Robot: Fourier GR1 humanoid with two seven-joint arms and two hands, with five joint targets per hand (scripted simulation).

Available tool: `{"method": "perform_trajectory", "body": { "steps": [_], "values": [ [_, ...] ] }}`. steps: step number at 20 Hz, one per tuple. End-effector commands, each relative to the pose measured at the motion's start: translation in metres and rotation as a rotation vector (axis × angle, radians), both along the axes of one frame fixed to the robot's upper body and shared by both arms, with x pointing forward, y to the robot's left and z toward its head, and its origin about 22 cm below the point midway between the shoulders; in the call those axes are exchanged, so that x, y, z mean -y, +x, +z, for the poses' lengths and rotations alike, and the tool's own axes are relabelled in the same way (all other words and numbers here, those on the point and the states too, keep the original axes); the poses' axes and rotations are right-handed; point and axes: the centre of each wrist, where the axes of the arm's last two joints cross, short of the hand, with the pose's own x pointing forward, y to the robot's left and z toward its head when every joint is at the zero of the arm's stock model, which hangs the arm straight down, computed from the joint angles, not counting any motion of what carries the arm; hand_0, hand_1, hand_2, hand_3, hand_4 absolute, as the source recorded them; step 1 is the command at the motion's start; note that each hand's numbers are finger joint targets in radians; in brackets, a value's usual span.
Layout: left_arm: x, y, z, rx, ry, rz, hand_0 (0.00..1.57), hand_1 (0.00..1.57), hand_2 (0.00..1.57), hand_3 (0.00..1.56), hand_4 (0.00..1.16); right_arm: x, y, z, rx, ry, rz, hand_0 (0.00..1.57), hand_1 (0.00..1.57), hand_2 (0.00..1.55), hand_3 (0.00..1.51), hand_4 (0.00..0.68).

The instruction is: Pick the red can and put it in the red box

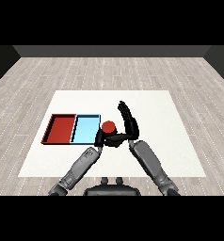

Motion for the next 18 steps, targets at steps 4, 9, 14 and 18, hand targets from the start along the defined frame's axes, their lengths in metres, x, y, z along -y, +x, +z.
{"method": "perform_trajectory", "body": {
  "steps": [4,9,14,18],
  "values": [
    [-0.009,0.009,0.003,-0.010,-0.011,0.065,1.57,1.57,1.57,1.48,1.12,0.054,-0.011,0.045,0.137,0.038,-0.089,0.00,0.00,0.00,0.00,0.000],
    [-0.037,0.000,0.003,0.031,0.013,0.104,1.57,1.57,1.57,1.46,1.13,0.097,-0.039,0.049,0.116,0.064,-0.167,0.00,0.00,0.00,0.00,0.000],
    [-0.080,0.011,0.022,0.070,0.056,0.136,1.57,1.57,1.57,1.46,1.12,0.136,-0.013,0.009,0.039,0.100,-0.238,0.00,0.00,0.00,0.00,0.000],
    [-0.105,0.026,0.042,0.068,0.130,0.190,1.57,1.57,1.56,1.46,1.11,0.138,-0.022,-0.011,-0.005,0.043,-0.273,0.00,0.00,0.00,0.00,0.000]
  ]
}}
